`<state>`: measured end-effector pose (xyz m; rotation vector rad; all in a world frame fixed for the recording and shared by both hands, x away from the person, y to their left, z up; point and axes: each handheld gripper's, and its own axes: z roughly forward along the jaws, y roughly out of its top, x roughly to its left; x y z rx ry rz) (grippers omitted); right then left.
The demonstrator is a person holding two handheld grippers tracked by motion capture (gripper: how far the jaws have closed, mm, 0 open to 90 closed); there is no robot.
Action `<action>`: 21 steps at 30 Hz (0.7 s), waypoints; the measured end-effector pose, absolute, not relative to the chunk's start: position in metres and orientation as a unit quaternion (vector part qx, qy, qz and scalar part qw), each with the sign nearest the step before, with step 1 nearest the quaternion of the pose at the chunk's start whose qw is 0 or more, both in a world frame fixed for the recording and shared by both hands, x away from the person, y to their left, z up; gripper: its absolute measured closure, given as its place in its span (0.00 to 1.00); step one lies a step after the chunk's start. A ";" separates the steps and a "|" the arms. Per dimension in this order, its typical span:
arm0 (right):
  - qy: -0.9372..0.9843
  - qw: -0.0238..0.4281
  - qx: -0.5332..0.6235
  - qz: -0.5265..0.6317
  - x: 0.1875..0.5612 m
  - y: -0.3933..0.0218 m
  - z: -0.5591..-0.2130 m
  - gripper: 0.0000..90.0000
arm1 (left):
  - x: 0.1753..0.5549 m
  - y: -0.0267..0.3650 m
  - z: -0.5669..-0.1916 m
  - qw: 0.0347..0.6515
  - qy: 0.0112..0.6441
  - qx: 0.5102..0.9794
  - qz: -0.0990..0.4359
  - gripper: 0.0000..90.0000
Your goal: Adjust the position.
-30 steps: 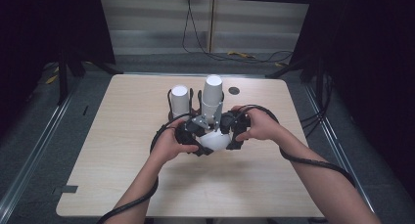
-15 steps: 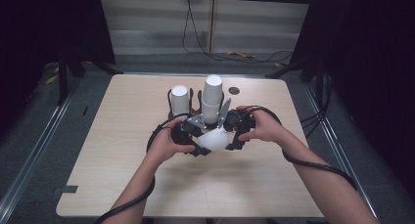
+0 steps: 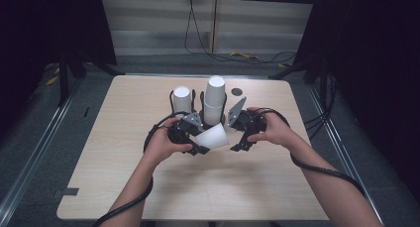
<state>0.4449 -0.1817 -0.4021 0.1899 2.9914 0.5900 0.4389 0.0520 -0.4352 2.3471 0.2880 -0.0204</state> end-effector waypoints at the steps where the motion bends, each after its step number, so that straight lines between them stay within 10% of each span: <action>1: 0.977 0.041 0.066 0.201 0.445 -0.183 -0.402 0.15 | 0.439 0.053 -0.435 0.378 0.111 0.919 -0.008 0.37; 21: 0.967 0.037 0.061 0.245 0.445 -0.182 -0.405 0.15 | 0.440 0.056 -0.436 0.389 0.120 0.913 -0.020 0.37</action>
